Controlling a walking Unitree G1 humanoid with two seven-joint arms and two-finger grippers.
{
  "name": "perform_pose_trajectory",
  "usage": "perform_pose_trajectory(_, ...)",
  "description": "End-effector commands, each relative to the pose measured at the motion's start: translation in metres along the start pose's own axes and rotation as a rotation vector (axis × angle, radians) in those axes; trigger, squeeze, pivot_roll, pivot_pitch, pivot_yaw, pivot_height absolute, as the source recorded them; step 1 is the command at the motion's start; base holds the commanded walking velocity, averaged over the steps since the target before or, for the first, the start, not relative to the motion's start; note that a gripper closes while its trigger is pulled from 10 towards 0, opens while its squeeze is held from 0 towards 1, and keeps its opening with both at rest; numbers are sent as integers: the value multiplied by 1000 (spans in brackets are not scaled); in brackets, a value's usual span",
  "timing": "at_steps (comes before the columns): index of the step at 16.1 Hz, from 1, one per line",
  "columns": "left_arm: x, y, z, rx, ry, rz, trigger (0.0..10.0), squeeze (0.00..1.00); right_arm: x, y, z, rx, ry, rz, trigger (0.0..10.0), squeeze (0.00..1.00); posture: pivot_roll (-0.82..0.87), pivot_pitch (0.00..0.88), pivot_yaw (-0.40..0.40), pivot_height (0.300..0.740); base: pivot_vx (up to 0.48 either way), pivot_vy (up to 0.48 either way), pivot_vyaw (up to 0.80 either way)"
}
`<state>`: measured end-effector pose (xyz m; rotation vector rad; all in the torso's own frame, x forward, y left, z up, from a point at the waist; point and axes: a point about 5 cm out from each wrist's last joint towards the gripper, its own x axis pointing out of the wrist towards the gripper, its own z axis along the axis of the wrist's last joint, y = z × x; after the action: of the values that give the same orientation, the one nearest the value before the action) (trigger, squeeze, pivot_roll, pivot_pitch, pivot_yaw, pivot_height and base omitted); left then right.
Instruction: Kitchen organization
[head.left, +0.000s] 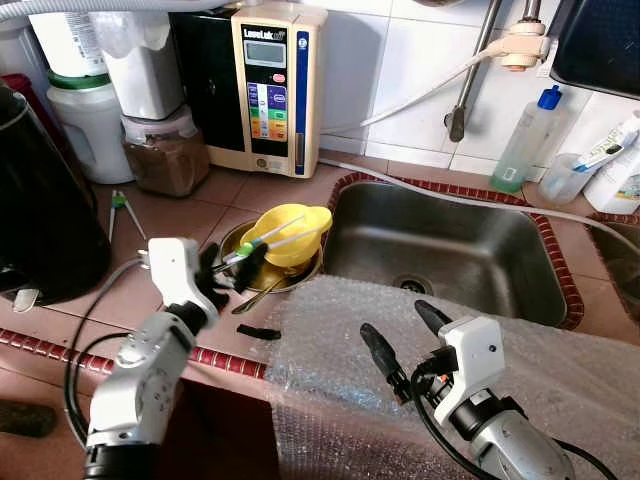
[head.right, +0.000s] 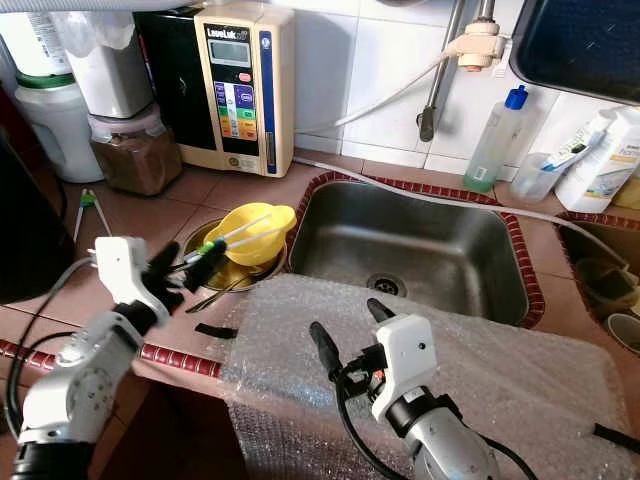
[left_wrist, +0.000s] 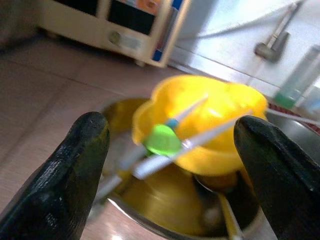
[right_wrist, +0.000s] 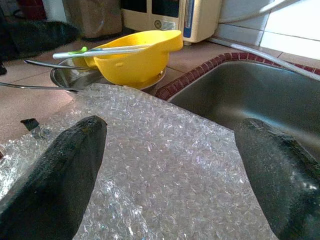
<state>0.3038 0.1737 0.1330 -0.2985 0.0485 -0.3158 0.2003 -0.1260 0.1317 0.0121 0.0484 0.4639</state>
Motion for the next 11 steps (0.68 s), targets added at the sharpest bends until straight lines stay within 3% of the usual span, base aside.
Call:
perform_pose_trajectory(1,2,2,7,16,-21,18,10000,0,0,-2,1,-13,-1,-9,10000,0,79,0,-21,740,0,0,0)
perform_pose_trajectory(3,2,1,24,125,-110,28,10000,0,1,-3,2,-28,-7,-13,10000,0,82,0,-24,740,0,0,0)
perform_pose_trajectory(5,3,-3,39,329,-191,9,10000,0,2,-6,2,-42,-13,-17,10000,0,88,0,-26,740,0,0,0)
perform_pose_trajectory(6,2,-9,42,395,-215,-52,10000,0,3,-6,2,-42,-12,-15,10000,0,88,0,-27,740,0,0,0)
perform_pose_trajectory(8,0,-16,43,427,-227,-143,10000,0,3,-7,1,-44,-8,-14,10000,0,90,0,-29,740,0,0,0)
perform_pose_trajectory(11,-2,-24,35,452,-161,-323,10000,0,2,-6,0,-47,-7,-11,10000,0,89,0,-27,740,0,0,0)
